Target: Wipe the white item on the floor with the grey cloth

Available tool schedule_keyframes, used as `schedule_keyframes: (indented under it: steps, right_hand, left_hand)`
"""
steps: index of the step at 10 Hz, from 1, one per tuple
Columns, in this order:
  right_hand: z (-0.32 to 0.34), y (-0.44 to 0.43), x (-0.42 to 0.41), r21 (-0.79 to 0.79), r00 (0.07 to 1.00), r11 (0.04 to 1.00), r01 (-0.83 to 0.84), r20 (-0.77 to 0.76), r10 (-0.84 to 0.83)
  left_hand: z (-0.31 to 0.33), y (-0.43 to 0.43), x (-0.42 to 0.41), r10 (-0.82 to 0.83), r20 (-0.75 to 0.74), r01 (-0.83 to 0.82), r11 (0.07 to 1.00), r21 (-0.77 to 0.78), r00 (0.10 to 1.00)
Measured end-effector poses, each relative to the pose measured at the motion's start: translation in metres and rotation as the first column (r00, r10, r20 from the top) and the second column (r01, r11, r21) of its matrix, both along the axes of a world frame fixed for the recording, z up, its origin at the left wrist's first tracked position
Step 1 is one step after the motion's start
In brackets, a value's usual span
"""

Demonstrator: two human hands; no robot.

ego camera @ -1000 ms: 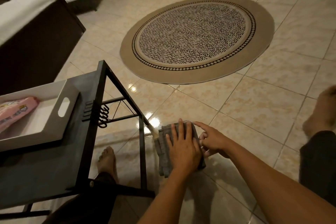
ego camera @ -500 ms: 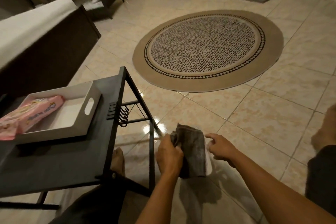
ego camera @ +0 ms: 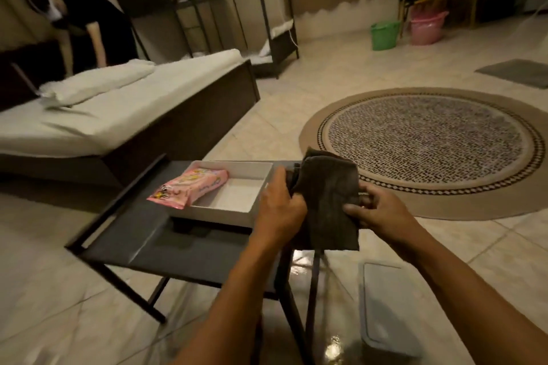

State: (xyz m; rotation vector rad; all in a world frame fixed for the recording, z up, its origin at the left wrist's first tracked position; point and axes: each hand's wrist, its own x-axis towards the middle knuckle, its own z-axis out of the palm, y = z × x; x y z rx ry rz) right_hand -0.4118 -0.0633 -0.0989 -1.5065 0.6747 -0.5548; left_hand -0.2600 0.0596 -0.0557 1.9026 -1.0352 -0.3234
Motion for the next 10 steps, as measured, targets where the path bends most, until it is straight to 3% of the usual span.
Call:
schedule_keyframes:
  steps: [2,4,7,8,9,10]
  right_hand:
    - [0.058,0.030,0.099,-0.354,0.998,0.935,-0.032,-0.062,0.011]
    - [0.054,0.035,0.195,-0.376,0.936,0.917,-0.132,-0.351,-0.009]
    - [0.053,0.040,0.230,-0.586,0.787,0.760,-0.280,-0.594,-0.168]
    - [0.067,0.044,0.217,-0.641,0.796,0.720,-0.267,-0.568,-0.211]
    - [0.097,0.043,0.177,-0.648,0.893,0.745,-0.157,-0.415,-0.173]
    - [0.138,0.041,0.108,-0.653,0.981,0.757,0.007,-0.142,-0.131]
  left_hand:
    - [0.045,0.025,0.105,0.196,0.156,-0.212,0.973,0.088,0.968]
    - [0.036,0.019,0.175,0.310,0.220,-0.358,0.905,0.229,0.925]
    - [0.009,-0.005,0.191,0.151,0.359,-0.317,0.825,0.467,0.921]
    - [0.007,-0.009,0.188,0.064,0.357,-0.260,0.805,0.534,0.932]
    - [0.004,-0.010,0.186,-0.024,0.384,-0.229,0.767,0.600,0.923]
    - [0.004,0.003,0.177,0.106,0.593,-0.395,0.836,0.382,0.798]
